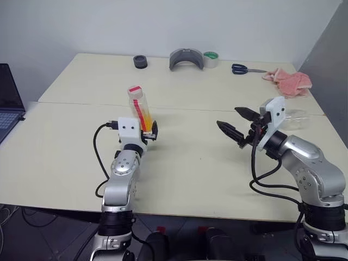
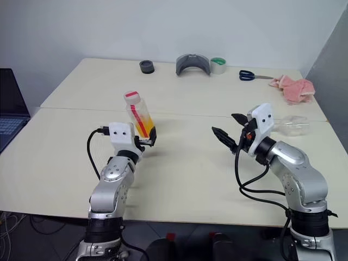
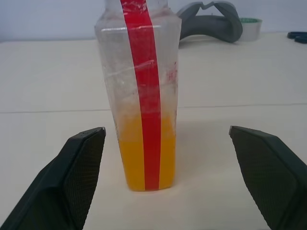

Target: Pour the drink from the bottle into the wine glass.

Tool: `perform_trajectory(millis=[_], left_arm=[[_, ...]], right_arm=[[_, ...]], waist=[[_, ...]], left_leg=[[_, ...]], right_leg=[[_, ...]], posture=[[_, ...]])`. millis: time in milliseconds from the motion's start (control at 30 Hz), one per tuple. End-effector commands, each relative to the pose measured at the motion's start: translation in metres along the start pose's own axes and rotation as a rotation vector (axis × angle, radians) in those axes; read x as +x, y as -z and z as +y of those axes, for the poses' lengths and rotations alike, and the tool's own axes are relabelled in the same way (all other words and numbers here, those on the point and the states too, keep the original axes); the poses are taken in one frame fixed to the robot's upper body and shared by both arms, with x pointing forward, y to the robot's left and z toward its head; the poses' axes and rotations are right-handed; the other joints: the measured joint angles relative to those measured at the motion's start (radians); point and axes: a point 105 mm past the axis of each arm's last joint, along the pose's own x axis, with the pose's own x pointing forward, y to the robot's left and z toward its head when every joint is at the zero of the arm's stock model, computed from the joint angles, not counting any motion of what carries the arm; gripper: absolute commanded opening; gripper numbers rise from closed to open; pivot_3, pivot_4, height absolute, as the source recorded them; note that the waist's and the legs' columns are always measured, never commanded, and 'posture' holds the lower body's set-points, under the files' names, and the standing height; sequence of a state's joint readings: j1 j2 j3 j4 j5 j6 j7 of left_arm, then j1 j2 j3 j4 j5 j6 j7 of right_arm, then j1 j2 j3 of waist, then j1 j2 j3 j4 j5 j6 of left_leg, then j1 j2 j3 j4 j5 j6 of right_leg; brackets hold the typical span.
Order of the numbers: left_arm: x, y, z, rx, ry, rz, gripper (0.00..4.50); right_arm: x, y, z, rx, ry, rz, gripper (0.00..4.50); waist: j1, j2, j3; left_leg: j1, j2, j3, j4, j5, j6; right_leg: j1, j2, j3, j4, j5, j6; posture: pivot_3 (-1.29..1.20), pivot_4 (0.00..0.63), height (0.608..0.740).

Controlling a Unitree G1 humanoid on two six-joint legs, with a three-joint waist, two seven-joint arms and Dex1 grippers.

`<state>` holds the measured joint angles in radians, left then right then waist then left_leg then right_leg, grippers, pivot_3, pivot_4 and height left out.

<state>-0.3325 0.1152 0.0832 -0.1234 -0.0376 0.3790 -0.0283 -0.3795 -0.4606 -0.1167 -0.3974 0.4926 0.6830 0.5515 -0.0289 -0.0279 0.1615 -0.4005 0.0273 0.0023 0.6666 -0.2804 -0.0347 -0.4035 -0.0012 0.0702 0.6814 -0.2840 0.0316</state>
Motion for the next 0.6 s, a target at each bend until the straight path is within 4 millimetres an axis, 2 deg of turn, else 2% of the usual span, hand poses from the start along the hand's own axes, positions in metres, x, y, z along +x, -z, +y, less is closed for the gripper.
perform_trajectory(millis=[33,600], left_arm=[[0.005,-0.016,0.006,0.012,-0.022,-0.065,4.49],[0.027,-0.03,0.008,0.033,0.002,-0.124,4.49]], right_arm=[[-0.001,-0.014,0.004,-0.036,-0.011,-0.05,4.5],[-0.002,-0.02,0.004,-0.048,-0.001,-0.068,4.5]], waist=[[0.0,0.0,0.0],[0.0,0.0,0.0]], left_leg=[[0.0,0.0,0.0,0.0,0.0,0.0],[0.0,0.0,0.0,0.0,0.0,0.0]], right_leg=[[0.0,0.0,0.0,0.0,0.0,0.0],[0.0,0.0,0.0,0.0,0.0,0.0]], posture=[[0.0,0.15,0.74],[0.0,0.15,0.74]])
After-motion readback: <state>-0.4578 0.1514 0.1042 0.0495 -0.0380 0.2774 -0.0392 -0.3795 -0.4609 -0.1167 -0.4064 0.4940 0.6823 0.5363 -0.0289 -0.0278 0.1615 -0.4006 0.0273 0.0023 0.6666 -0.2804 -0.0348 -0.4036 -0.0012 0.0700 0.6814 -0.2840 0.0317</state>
